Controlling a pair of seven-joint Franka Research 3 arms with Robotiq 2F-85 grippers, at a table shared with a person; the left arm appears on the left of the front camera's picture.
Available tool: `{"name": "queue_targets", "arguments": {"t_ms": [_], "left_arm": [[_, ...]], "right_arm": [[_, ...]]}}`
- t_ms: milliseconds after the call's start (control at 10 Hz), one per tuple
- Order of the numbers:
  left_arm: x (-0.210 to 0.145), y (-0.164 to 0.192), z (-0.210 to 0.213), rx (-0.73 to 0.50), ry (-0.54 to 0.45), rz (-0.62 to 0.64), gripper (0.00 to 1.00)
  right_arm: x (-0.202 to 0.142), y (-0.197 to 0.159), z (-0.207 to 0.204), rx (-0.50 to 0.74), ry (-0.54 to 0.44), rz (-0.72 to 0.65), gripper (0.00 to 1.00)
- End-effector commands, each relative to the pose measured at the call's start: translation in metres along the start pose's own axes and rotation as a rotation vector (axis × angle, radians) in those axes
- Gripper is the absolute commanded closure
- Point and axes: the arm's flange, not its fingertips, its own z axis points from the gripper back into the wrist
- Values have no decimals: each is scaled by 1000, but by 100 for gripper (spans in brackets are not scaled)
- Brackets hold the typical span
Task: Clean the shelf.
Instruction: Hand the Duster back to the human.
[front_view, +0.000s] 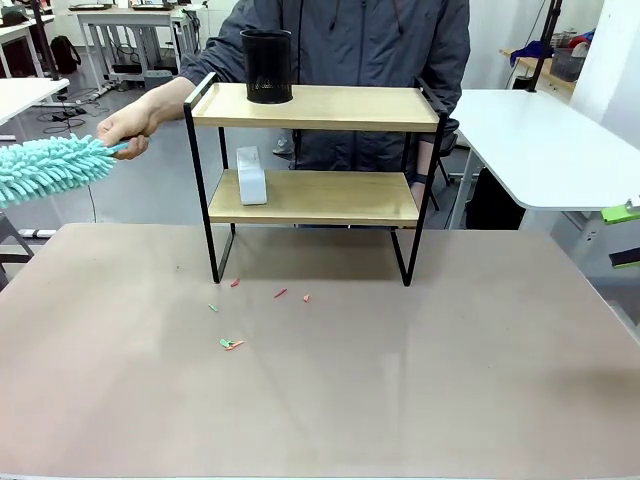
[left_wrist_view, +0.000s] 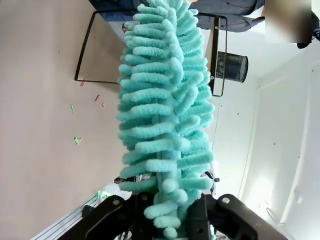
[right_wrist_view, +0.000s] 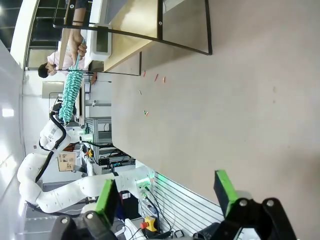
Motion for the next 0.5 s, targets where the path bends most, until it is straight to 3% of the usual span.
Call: {"name": "queue_targets", "arguments": {"t_ms": [0, 100, 200, 300, 400], "left_arm": [[-1, -3, -9, 17, 26, -19, 26], [0, -3, -17, 26, 42, -17, 0], [1, -3, -21, 19, 61, -14, 21], [1, -1, -26, 28, 73, -14, 0], [0, 1, -31, 20, 108, -28, 0]], "right_arm": [[1, -3, 3, 2, 4, 23, 0], [1, -3, 3, 2, 4, 23, 0], [1, -3, 3, 2, 4, 23, 0], [1, -3, 3, 2, 4, 23, 0], [1, -3, 3, 2, 4, 23, 0]]}}
